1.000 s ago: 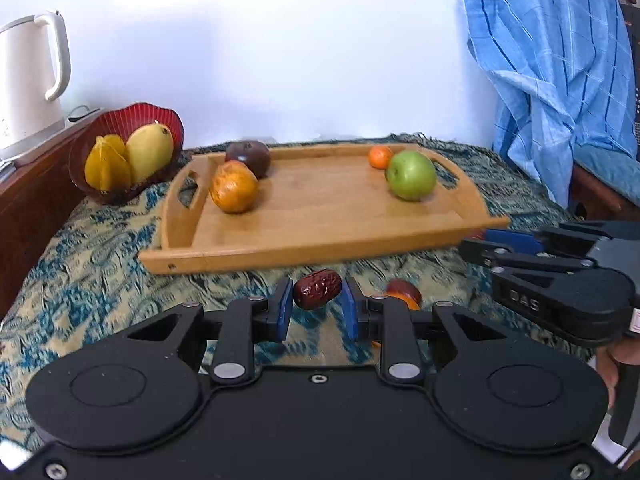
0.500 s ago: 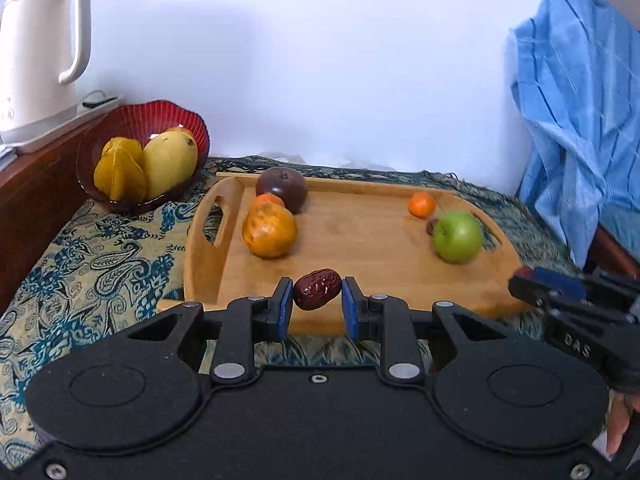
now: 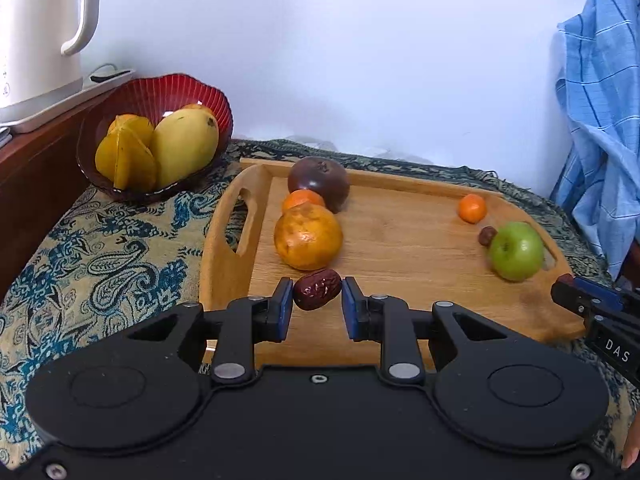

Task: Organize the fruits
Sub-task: 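Carry both red dates in left and right tools over the tray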

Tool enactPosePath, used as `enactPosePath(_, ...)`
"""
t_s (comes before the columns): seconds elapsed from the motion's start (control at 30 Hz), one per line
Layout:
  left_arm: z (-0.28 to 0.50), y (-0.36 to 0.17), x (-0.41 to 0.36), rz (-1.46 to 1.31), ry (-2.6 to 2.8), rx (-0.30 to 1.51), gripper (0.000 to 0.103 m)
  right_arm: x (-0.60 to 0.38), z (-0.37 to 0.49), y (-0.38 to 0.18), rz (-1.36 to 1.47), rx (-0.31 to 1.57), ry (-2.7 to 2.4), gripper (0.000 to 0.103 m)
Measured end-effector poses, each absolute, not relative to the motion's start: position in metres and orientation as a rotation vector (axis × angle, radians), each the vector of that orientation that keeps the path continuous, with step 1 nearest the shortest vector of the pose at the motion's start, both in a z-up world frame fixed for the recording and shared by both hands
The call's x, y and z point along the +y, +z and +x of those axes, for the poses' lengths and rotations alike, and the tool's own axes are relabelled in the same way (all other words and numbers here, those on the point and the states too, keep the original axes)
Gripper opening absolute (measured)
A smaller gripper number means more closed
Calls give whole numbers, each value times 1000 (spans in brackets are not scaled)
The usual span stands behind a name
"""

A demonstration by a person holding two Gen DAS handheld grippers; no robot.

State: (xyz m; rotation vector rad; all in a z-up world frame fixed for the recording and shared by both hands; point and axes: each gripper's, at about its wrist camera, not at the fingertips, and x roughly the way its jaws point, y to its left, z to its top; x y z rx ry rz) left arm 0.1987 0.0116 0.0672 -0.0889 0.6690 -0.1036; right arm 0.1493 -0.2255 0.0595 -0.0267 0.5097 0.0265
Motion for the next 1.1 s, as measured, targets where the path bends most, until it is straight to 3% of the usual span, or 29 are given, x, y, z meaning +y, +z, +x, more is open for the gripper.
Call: enactPosePath(1.1, 225, 42, 5, -31, -75, 666, 25, -230, 179, 28, 58, 598, -46, 28)
